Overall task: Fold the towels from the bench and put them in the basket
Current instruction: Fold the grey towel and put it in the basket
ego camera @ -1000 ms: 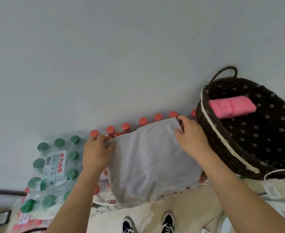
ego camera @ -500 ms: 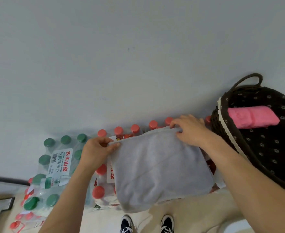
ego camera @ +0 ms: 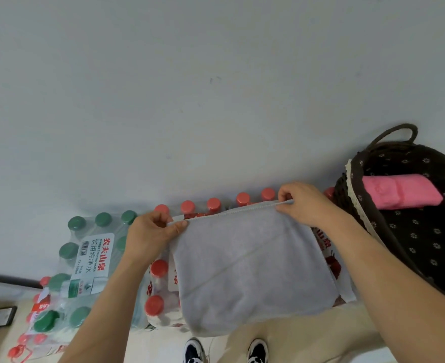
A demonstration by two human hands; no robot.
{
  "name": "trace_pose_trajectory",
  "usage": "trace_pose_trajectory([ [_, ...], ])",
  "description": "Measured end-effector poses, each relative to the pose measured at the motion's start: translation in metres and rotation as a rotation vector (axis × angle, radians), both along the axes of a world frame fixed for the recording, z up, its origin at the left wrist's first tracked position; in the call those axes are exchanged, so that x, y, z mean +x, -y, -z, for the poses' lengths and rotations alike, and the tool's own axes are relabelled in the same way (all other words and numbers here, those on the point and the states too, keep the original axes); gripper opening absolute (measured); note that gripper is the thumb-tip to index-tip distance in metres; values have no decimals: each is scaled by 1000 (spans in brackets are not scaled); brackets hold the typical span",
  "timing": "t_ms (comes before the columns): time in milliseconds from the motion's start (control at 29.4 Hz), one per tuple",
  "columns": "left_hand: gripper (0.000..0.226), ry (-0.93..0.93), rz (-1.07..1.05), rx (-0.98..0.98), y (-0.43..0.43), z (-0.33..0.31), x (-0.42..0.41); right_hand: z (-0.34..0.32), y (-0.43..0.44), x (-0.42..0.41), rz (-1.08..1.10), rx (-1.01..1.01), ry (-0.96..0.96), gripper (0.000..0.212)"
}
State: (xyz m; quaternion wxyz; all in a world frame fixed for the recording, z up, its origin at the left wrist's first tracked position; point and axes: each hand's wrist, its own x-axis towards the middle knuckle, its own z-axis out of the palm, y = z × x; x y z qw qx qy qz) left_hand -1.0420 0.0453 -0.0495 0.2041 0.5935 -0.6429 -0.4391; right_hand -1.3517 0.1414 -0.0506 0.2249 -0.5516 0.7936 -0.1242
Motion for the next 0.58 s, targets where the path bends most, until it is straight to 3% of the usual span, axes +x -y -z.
trace_pose_trajectory([
  [272,36,-164,6,59,-2,-8,1,-10,-2,-4,24,-39,59,16],
  [476,18,-192,39,24,-6,-24,12,-30,-10,-6,78,-52,209,15],
  [578,30,-213,101,1,-8,-36,16,-39,-16,-4,67,-83,199,17],
])
